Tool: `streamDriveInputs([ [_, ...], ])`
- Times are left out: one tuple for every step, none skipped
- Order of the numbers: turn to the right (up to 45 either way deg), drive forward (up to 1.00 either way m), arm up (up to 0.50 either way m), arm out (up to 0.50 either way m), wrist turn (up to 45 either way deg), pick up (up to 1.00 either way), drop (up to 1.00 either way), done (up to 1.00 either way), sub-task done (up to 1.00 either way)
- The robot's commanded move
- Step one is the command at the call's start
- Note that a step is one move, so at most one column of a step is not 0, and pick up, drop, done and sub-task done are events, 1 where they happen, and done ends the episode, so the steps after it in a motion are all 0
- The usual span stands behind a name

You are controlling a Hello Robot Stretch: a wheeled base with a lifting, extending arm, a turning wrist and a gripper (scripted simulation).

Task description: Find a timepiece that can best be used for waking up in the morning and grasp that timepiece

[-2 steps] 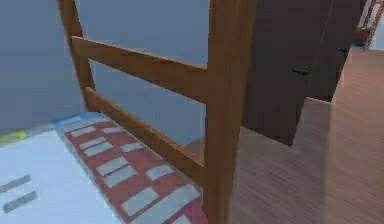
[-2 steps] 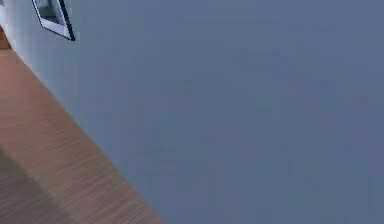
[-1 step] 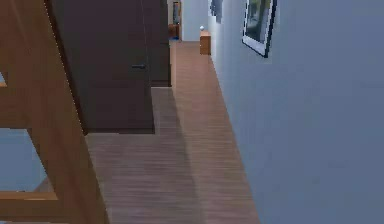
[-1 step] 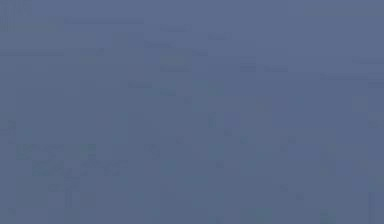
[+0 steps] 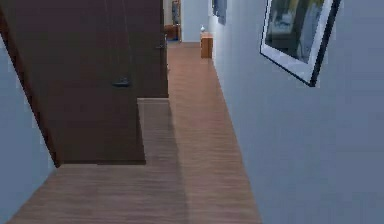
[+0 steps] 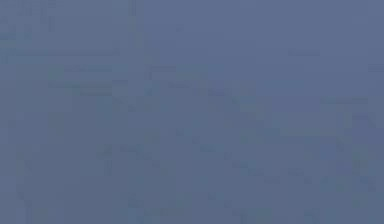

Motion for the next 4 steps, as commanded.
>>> streamDriveInputs([
  [-6.0,0.0,0.0,0.0,0.0,0.0,0.0,0.0,0.0],
  [0.0,1.0,0.0,0.0,0.0,0.0,0.0,0.0,0.0],
  [-3.0,0.0,0.0,0.0,0.0,0.0,0.0,0.0,0.0],
  [0.0,0.65,0.0,0.0,0.0,0.0,0.0,0.0,0.0],
])
